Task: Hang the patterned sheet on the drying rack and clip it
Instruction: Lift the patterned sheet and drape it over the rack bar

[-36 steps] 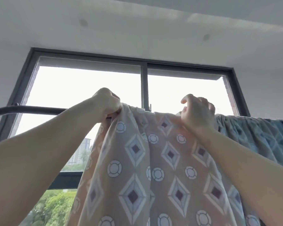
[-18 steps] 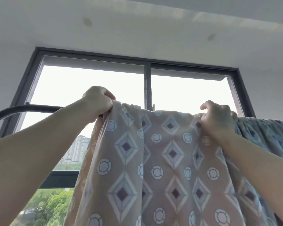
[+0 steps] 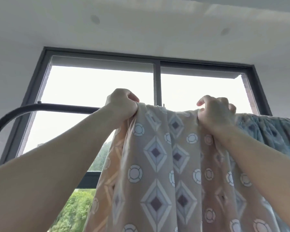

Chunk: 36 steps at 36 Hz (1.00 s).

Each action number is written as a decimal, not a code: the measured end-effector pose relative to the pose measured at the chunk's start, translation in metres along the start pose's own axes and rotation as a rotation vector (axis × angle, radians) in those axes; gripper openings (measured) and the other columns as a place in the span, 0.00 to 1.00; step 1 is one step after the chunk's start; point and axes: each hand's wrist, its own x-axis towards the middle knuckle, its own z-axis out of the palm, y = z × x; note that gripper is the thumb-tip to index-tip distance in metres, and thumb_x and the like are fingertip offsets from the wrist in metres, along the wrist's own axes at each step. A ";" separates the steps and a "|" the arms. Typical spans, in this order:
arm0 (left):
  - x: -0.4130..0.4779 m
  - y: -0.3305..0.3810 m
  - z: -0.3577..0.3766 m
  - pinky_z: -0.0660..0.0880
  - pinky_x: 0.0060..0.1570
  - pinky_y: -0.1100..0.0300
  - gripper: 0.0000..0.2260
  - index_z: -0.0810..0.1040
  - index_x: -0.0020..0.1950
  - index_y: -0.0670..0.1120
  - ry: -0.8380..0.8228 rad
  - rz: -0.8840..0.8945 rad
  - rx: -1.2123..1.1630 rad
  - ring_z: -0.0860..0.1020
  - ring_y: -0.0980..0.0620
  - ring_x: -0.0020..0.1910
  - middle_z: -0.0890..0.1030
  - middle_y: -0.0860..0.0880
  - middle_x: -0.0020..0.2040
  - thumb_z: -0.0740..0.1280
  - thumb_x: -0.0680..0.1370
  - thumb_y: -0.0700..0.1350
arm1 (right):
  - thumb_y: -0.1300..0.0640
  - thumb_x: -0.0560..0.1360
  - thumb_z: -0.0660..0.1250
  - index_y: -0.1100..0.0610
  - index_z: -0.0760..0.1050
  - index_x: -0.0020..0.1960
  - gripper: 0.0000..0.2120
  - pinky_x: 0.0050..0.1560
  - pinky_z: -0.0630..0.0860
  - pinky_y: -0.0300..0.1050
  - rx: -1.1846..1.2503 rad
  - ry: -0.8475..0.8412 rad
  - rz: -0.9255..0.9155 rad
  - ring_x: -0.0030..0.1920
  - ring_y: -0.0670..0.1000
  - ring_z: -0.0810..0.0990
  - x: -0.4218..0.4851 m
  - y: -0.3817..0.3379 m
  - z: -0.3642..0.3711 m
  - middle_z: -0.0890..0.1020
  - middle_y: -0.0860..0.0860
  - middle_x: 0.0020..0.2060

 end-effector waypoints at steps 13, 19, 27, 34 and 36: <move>0.009 -0.013 -0.026 0.78 0.44 0.52 0.13 0.75 0.35 0.47 0.116 0.005 0.037 0.76 0.43 0.41 0.79 0.40 0.44 0.58 0.70 0.31 | 0.62 0.76 0.55 0.60 0.71 0.43 0.07 0.49 0.66 0.49 0.053 -0.024 0.099 0.51 0.60 0.72 0.003 0.022 0.004 0.78 0.61 0.45; 0.002 -0.008 -0.017 0.78 0.50 0.51 0.13 0.75 0.36 0.50 0.078 0.077 0.135 0.78 0.43 0.49 0.80 0.42 0.48 0.60 0.71 0.33 | 0.52 0.79 0.57 0.52 0.74 0.61 0.13 0.63 0.66 0.51 0.301 -0.120 -0.121 0.61 0.52 0.73 -0.005 -0.024 0.003 0.79 0.51 0.57; 0.002 -0.010 -0.020 0.78 0.44 0.55 0.13 0.76 0.35 0.49 0.086 0.057 0.090 0.79 0.43 0.44 0.81 0.43 0.45 0.61 0.70 0.31 | 0.56 0.77 0.58 0.56 0.71 0.40 0.09 0.48 0.68 0.47 0.224 -0.061 -0.054 0.49 0.56 0.75 0.000 -0.014 0.011 0.77 0.52 0.37; -0.001 -0.007 -0.003 0.75 0.40 0.62 0.11 0.77 0.35 0.50 0.027 0.115 0.107 0.79 0.49 0.46 0.81 0.47 0.43 0.67 0.72 0.34 | 0.57 0.76 0.58 0.56 0.70 0.57 0.10 0.58 0.64 0.50 0.158 0.055 0.002 0.60 0.55 0.69 -0.010 -0.011 -0.001 0.75 0.51 0.56; -0.003 -0.002 0.004 0.73 0.36 0.65 0.11 0.77 0.35 0.50 0.005 0.138 0.096 0.78 0.52 0.43 0.80 0.50 0.40 0.69 0.72 0.35 | 0.54 0.78 0.56 0.53 0.72 0.57 0.10 0.49 0.69 0.44 0.343 -0.075 -0.092 0.54 0.51 0.72 -0.013 -0.027 0.001 0.77 0.48 0.56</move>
